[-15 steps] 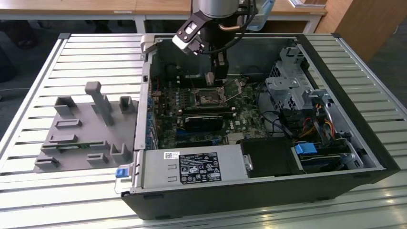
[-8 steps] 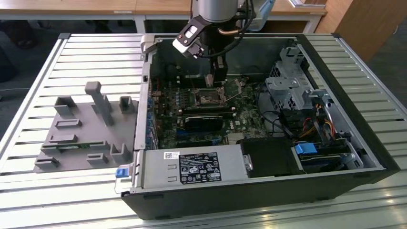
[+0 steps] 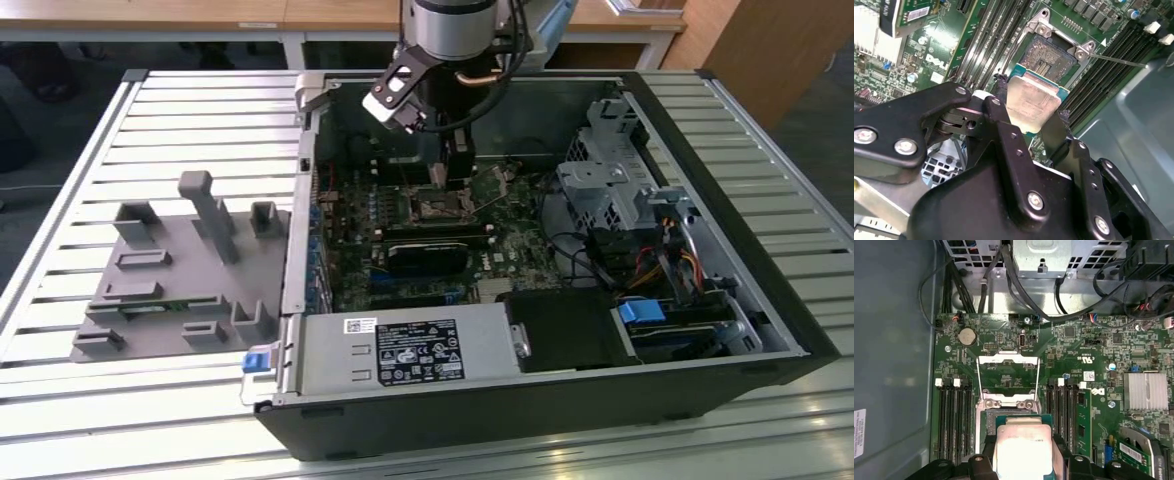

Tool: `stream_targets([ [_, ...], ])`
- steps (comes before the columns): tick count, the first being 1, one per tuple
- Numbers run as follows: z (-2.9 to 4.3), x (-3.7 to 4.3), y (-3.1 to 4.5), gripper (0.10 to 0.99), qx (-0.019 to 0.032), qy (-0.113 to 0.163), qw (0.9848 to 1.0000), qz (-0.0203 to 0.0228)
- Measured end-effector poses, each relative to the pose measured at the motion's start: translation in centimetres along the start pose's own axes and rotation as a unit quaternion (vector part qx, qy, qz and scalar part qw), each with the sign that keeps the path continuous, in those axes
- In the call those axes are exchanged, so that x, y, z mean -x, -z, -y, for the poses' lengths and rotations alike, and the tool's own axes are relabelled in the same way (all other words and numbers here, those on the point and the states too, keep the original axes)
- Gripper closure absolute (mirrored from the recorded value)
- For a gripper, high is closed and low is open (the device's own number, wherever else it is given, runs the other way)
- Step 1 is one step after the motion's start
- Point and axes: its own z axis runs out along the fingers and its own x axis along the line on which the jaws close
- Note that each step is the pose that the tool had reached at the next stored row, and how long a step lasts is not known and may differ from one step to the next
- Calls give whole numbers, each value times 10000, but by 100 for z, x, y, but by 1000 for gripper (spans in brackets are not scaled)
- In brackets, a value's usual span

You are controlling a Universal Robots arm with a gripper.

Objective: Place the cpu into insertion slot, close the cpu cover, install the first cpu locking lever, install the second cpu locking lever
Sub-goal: 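Place the cpu into insertion slot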

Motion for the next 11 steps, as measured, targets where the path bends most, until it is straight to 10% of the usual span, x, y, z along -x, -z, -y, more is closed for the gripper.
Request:
stream_targets([
  [11,38,-78,-180,561,1,-38,10000,3],
])
